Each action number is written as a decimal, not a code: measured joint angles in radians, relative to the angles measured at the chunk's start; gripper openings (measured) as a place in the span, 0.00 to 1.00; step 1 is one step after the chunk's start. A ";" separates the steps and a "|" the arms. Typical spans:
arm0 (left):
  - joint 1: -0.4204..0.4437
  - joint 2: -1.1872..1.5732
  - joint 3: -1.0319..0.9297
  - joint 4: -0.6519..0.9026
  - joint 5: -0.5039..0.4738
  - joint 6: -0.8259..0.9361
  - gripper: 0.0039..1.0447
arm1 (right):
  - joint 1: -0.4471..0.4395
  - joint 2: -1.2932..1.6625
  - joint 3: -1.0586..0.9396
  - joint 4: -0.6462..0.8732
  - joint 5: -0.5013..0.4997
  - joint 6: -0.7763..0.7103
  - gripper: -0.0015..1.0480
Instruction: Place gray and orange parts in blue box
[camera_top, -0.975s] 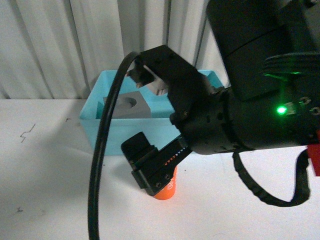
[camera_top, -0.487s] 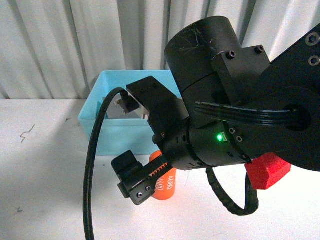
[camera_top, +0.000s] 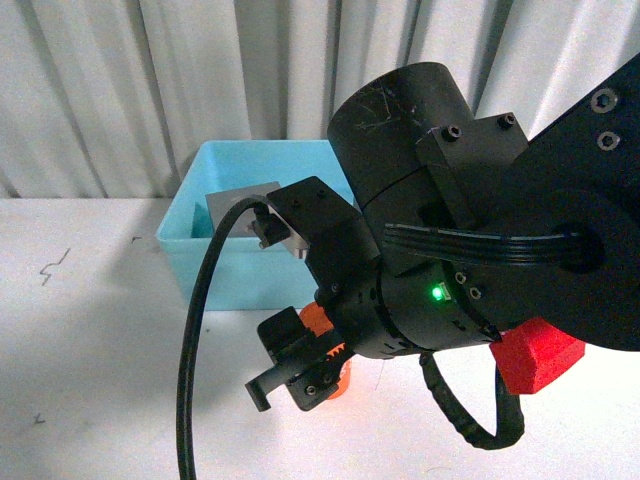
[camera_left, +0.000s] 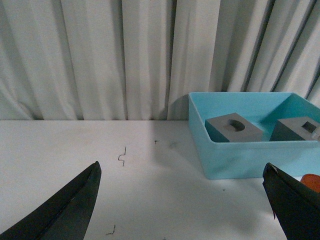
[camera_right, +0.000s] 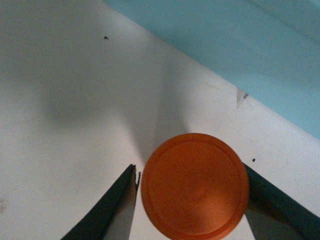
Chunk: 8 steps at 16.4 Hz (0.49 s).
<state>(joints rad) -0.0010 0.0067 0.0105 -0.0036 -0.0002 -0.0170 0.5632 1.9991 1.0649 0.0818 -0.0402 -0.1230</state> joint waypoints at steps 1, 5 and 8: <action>0.000 0.000 0.000 0.000 0.000 0.000 0.94 | 0.000 0.002 0.000 0.002 0.000 0.000 0.51; 0.000 0.000 0.000 0.000 0.000 0.000 0.94 | 0.000 -0.003 0.002 -0.008 0.001 0.004 0.46; 0.000 0.000 0.000 0.000 0.000 0.000 0.94 | -0.005 -0.076 -0.027 0.001 -0.034 0.027 0.45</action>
<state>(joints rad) -0.0010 0.0067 0.0105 -0.0036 -0.0002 -0.0170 0.5583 1.9236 1.0374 0.0826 -0.0738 -0.0963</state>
